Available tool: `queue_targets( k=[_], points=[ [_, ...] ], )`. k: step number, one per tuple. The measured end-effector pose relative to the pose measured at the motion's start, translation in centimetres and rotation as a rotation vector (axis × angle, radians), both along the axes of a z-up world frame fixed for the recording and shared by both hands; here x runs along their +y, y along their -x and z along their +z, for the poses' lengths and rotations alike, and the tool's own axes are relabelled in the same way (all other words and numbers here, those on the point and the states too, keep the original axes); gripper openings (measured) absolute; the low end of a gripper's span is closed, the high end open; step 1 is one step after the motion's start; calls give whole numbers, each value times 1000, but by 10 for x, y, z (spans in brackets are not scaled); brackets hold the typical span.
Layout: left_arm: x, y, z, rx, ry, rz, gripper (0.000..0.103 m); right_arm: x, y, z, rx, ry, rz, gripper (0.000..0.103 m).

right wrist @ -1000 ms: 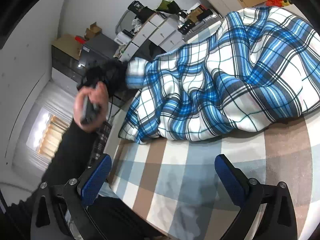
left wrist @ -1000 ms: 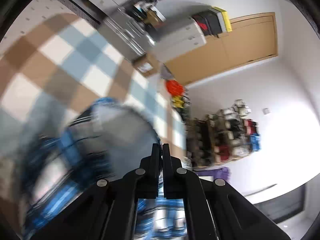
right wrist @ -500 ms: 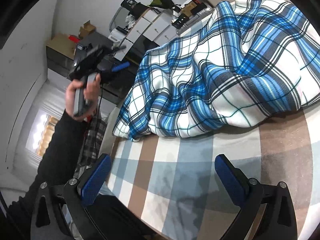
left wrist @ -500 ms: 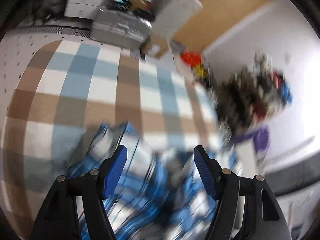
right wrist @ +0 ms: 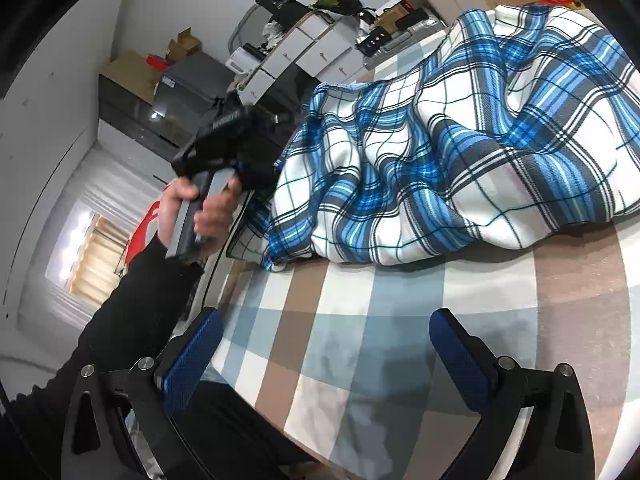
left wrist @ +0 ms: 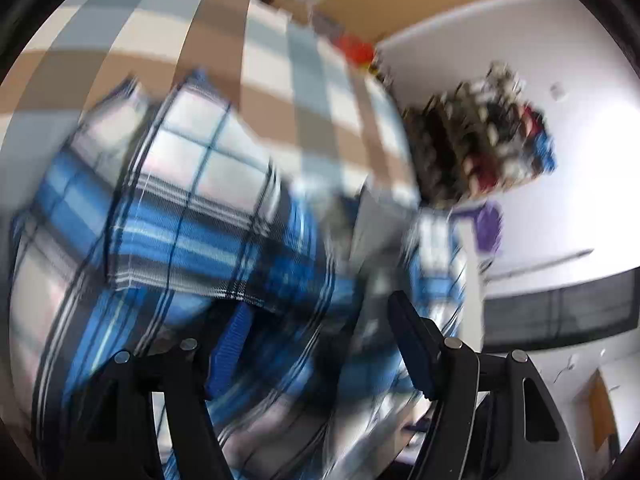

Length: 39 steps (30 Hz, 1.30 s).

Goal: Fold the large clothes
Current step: 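Move the left gripper over the shirt and grasp its fabric again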

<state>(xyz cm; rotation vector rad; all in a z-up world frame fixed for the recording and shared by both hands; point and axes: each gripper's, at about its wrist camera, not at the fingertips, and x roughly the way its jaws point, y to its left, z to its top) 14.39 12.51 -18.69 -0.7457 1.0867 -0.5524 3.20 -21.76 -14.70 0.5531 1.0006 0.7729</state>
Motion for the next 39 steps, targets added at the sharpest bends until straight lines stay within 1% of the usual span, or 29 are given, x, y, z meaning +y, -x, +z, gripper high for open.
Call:
queue_targets(
  k=[5, 6, 7, 8, 9, 11, 12, 15, 16, 18, 19, 20, 21, 22, 24, 26, 28, 32, 34, 38, 39],
  points=[
    [12, -18, 7, -36, 131, 107, 65, -5, -4, -2, 12, -6, -17, 103],
    [12, -21, 7, -40, 157, 114, 64, -5, -5, -4, 17, -2, -20, 103],
    [9, -23, 10, -61, 176, 104, 64, -5, -5, -5, 21, 2, -21, 103],
    [7, -21, 15, -85, 176, 102, 65, -5, -6, -7, 26, 5, -20, 103],
    [5, -19, 24, -118, 158, 86, 65, -5, -6, -8, 30, 10, -17, 103],
    [-1, -19, 37, -156, 58, 30, 65, -4, -7, -10, 32, 22, -10, 103],
    [-5, -17, 43, -167, -22, -14, 65, -4, -7, -11, 33, 27, -7, 103],
    [-21, -5, 49, -208, -313, -164, 65, -1, -8, -13, 41, 29, 3, 103],
    [-28, 4, 48, -232, -433, -236, 65, -1, -8, -14, 42, 29, 7, 103],
    [-36, 18, 41, -265, -559, -339, 65, 1, -7, -14, 42, 32, 17, 103],
    [-43, 25, 37, -295, -595, -416, 65, 2, -7, -14, 43, 30, 21, 103],
    [-46, 28, 33, -321, -616, -466, 65, 3, -7, -14, 43, 30, 23, 103],
    [-51, 31, 29, -347, -664, -513, 65, 4, -6, -14, 43, 33, 24, 103],
    [-57, 30, 22, -356, -727, -548, 65, 5, -6, -14, 43, 37, 25, 103],
    [-65, 26, 11, -355, -823, -615, 65, 7, -4, -13, 38, 49, 28, 103],
    [-69, 23, 9, -364, -862, -667, 65, 8, -2, -13, 29, 69, 35, 103],
    [-74, 21, 12, -408, -908, -713, 65, 8, -1, -14, 25, 78, 46, 103],
    [-84, 20, 16, -467, -948, -776, 65, 8, -5, -19, 47, 76, 62, 103],
    [-86, 16, 12, -448, -944, -806, 65, 9, -7, -22, 57, 68, 70, 103],
    [-89, 10, 6, -418, -902, -849, 64, 11, -5, -21, 54, 63, 88, 103],
    [-91, 9, 5, -419, -897, -864, 57, 11, -5, -20, 51, 63, 92, 103]
  ],
)
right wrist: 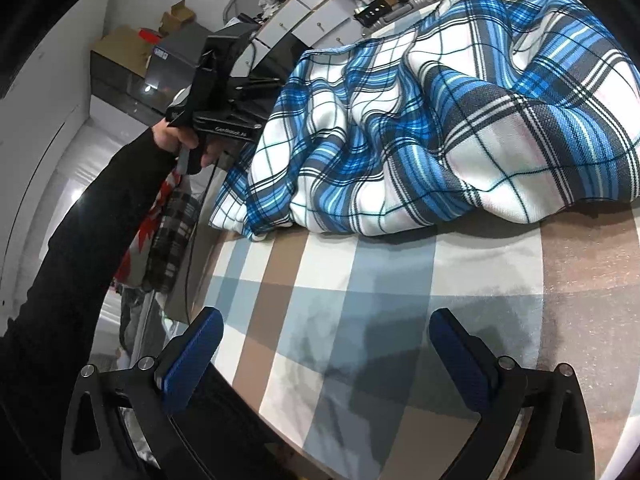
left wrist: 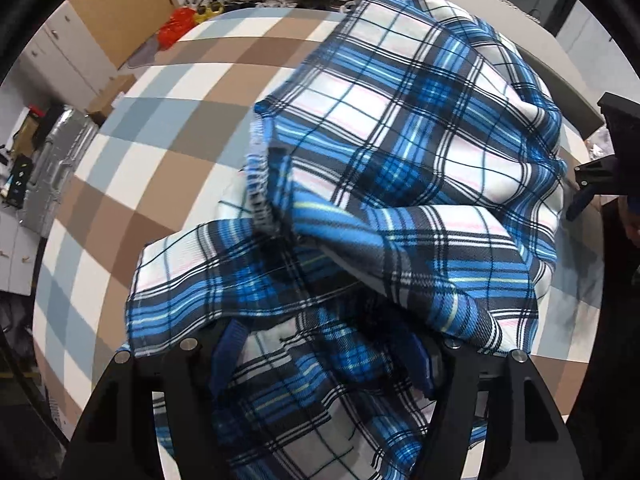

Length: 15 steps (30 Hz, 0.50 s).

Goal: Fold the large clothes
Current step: 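Move the left gripper over the shirt and grasp its fabric again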

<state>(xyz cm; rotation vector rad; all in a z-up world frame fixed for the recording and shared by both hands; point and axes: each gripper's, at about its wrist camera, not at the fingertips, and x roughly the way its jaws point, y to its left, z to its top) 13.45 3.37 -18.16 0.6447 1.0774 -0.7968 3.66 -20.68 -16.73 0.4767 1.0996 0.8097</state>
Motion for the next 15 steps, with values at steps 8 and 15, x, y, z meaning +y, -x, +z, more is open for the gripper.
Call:
queue_targets(
  k=[8, 15],
  points=[
    [-11, 15, -2, 18, -38, -77, 7, -3, -1, 3, -4, -13, -2, 103],
    [10, 27, 0, -125, -186, 85, 1, -9, 0, 8, -16, -44, -5, 103]
  ],
)
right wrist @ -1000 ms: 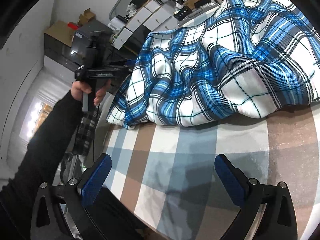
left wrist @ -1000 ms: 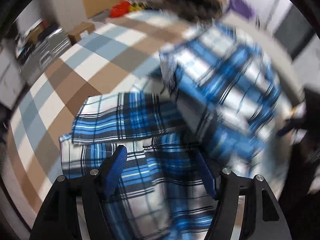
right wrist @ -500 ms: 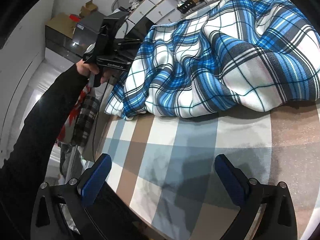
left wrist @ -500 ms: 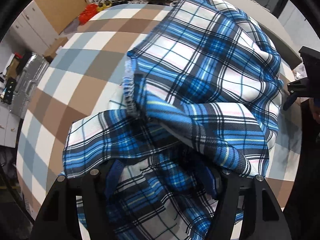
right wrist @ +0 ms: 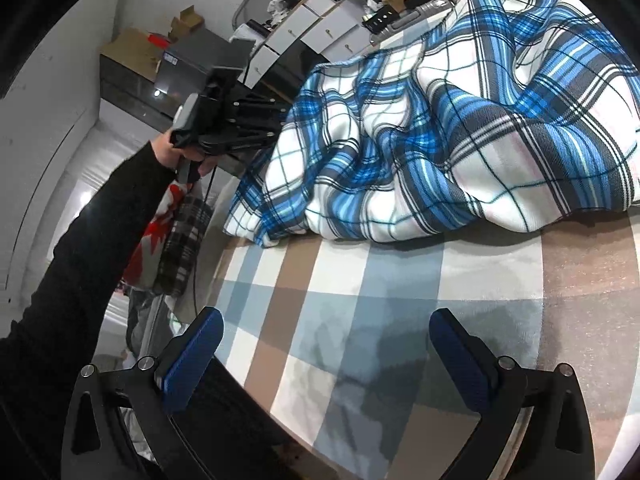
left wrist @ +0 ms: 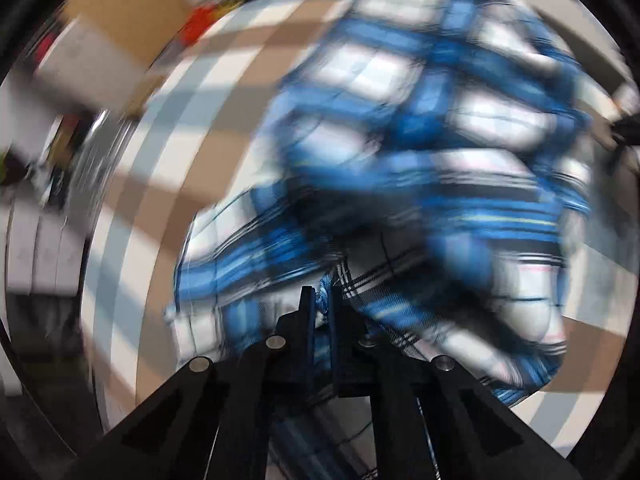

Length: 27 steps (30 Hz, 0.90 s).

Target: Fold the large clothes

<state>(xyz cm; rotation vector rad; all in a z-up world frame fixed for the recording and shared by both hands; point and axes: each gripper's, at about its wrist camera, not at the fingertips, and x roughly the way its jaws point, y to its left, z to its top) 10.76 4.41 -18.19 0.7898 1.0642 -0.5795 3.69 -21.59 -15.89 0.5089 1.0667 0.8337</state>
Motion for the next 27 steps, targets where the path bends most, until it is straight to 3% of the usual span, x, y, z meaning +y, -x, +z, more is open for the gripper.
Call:
queue_targets(
  k=[9, 17, 20, 24, 27],
  points=[
    [32, 25, 15, -103, 27, 105, 1, 0, 5, 9, -26, -28, -14, 103],
    [53, 13, 51, -252, 70, 346, 0, -7, 5, 11, -32, -46, -46, 103],
    [72, 8, 54, -250, 90, 460, 0, -10, 5, 12, -31, -51, -52, 103],
    [103, -12, 30, -227, 78, 609, 0, -11, 5, 11, -32, -46, -64, 103],
    [118, -9, 19, -185, 134, 706, 2, -16, 2, 12, -47, -23, -105, 103]
  ],
)
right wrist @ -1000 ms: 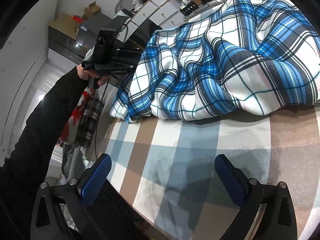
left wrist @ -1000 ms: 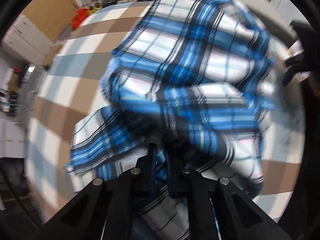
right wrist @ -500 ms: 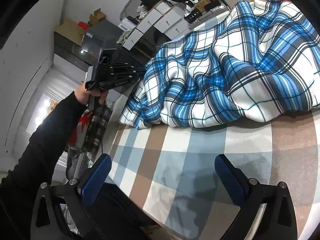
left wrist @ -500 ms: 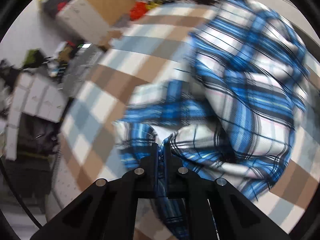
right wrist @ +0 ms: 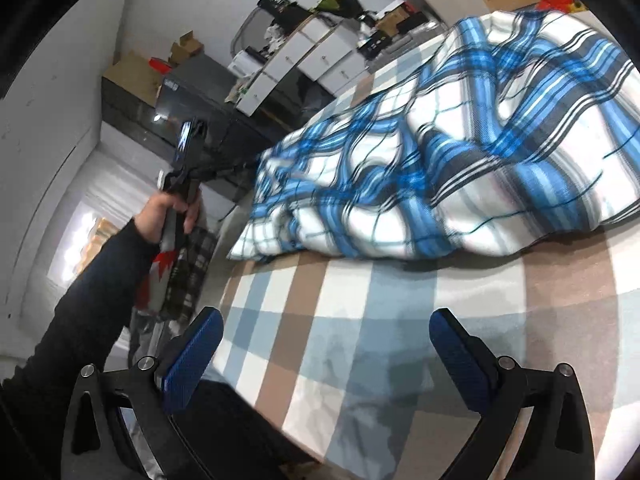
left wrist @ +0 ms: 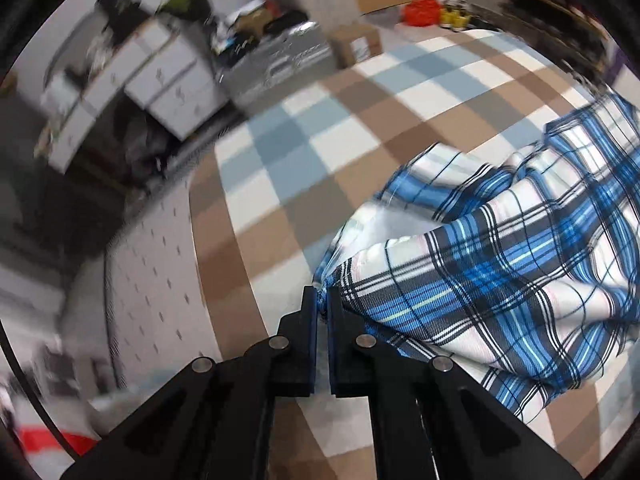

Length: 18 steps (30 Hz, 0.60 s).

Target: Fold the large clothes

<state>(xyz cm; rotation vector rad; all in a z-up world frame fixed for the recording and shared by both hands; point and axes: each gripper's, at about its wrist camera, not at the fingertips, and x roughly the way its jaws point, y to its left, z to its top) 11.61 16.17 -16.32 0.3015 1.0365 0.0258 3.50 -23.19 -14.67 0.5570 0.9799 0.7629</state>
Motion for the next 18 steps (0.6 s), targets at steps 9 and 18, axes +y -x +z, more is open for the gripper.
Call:
queue_targets(
  k=[9, 18],
  points=[
    [3, 67, 10, -26, 414, 112, 57, -8, -2, 3, -4, 11, -57, 103],
    [-24, 99, -41, -8, 284, 47, 57, 15, 8, 13, -46, 17, 6, 103]
  ],
)
